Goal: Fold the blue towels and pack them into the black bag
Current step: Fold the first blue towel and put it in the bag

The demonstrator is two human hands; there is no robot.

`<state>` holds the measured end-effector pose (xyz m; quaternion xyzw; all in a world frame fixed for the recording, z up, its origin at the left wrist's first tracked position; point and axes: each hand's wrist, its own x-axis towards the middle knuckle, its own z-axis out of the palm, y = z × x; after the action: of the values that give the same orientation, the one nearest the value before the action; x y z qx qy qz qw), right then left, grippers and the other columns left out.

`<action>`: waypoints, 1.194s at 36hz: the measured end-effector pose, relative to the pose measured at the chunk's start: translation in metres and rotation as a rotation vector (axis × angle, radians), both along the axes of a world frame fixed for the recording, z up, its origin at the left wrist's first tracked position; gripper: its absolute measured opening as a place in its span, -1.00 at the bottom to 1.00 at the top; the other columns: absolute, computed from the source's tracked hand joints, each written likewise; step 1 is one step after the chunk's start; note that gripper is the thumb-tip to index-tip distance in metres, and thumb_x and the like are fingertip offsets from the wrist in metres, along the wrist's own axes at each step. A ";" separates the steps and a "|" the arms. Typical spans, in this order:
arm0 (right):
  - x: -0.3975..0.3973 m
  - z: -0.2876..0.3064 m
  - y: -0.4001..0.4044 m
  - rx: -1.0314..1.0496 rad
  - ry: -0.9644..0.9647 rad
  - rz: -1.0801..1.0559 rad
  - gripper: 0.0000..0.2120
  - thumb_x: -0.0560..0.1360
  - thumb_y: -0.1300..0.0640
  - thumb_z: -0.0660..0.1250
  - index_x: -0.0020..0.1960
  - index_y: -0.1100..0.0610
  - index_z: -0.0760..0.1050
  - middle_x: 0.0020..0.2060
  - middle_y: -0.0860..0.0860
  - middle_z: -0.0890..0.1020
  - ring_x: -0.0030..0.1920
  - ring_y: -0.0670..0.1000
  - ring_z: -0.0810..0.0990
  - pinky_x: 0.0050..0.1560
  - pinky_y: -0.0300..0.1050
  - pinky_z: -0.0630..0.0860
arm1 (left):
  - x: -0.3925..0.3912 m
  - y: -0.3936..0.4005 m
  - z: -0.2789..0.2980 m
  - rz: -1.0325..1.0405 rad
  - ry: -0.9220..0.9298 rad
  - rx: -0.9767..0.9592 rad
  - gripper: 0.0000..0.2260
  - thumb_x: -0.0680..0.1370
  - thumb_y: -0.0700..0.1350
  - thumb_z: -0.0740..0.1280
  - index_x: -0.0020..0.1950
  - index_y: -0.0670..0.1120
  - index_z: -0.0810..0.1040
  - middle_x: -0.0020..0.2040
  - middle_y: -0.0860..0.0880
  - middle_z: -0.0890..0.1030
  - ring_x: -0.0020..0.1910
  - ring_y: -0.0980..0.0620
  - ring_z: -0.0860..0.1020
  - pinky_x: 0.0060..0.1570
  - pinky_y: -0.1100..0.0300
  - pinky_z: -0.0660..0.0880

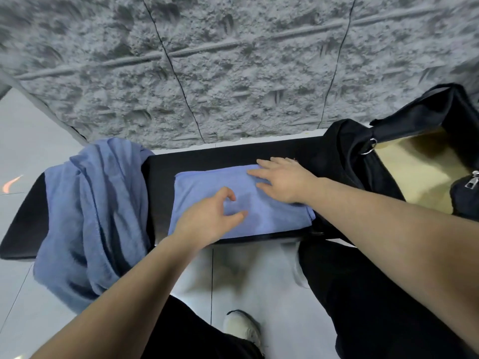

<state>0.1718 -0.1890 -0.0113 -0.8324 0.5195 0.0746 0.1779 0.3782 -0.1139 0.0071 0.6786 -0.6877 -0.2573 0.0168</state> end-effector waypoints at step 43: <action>0.009 0.015 0.007 0.361 -0.433 -0.620 -0.73 0.58 -0.08 0.28 0.09 0.12 0.42 -0.03 0.02 0.54 -0.15 -0.04 0.50 -0.24 -0.14 0.39 | 0.029 0.010 -0.016 0.170 0.143 -0.086 -0.62 0.56 -0.01 0.27 0.39 0.13 0.41 0.42 0.15 0.24 0.29 -0.09 0.36 0.24 0.13 0.38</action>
<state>0.1805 -0.1819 0.0042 -0.5887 0.6746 -0.0691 0.4400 0.4075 -0.1037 -0.0092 0.7132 -0.6351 -0.2730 0.1164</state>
